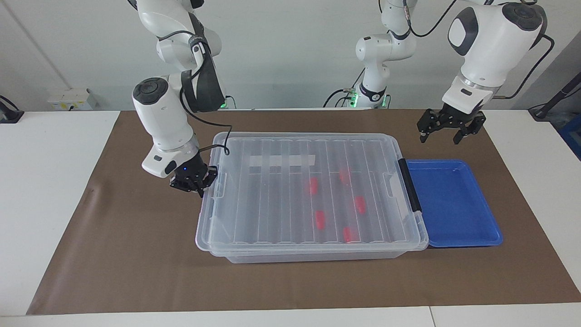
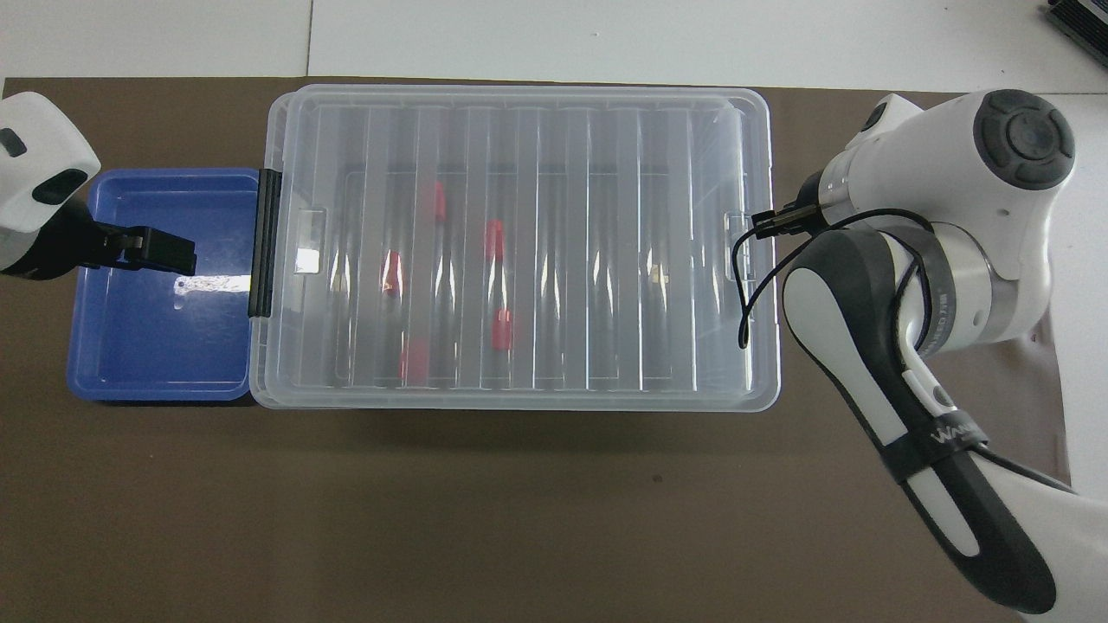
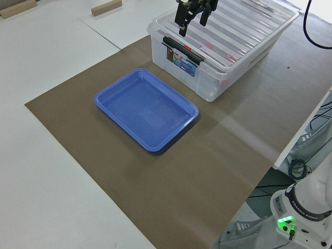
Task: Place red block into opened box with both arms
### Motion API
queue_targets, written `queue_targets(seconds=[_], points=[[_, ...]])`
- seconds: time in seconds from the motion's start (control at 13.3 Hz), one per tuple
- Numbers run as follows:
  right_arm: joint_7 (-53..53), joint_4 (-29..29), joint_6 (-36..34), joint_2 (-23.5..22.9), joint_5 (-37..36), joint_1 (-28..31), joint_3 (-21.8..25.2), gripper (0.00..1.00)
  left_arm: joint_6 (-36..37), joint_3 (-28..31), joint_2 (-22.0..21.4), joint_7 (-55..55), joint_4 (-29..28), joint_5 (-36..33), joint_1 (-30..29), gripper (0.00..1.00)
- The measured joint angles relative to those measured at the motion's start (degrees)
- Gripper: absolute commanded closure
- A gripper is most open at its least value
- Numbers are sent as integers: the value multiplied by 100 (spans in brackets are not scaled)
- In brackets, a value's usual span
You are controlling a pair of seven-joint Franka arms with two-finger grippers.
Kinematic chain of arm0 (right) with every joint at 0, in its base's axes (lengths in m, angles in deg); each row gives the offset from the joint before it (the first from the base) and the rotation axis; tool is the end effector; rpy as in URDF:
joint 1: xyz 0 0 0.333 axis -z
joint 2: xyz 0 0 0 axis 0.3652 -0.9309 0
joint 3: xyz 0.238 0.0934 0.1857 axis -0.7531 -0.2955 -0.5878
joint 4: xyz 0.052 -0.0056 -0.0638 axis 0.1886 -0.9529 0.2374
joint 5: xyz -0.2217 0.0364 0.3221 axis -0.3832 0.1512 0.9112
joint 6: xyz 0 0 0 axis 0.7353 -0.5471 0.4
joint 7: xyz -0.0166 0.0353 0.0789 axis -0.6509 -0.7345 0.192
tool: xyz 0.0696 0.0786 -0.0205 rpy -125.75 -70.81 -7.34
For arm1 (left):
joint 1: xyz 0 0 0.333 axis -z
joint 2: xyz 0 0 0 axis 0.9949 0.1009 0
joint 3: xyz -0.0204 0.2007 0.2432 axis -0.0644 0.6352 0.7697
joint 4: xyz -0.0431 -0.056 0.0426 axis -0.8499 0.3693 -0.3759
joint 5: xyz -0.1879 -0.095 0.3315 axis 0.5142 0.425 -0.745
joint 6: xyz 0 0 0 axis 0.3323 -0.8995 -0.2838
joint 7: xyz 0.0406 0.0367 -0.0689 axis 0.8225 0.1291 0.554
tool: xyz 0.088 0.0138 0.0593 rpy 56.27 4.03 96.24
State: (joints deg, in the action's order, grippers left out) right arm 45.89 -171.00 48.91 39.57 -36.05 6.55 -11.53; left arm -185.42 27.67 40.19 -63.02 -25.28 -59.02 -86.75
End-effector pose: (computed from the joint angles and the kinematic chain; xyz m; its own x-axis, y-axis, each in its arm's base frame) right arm 0.6375 0.1140 0.4560 0.9623 0.2275 0.1491 0.2357 -0.9710 -0.0398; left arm 0.5664 -0.0585 0.5871 0.9889 -0.1389 0.0532 -0.1395 -0.9902 0.0071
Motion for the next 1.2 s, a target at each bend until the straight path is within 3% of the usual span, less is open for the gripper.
queue_targets(seconds=[0.07,0.15,0.52,1.2], points=[[0,0,-3,0,0,0,0,63,-1,-4,0,0,0,0,0,0],[-1,0,-6,0,1,1,0,1,-2,-5,0,0,0,0,0,0],[-4,73,-348,114,-4,96,123,0,-4,-1,0,0,0,0,0,0],[-96,364,-2034,1354,-400,1050,198,0,-8,0,0,-1,0,0,0,0]])
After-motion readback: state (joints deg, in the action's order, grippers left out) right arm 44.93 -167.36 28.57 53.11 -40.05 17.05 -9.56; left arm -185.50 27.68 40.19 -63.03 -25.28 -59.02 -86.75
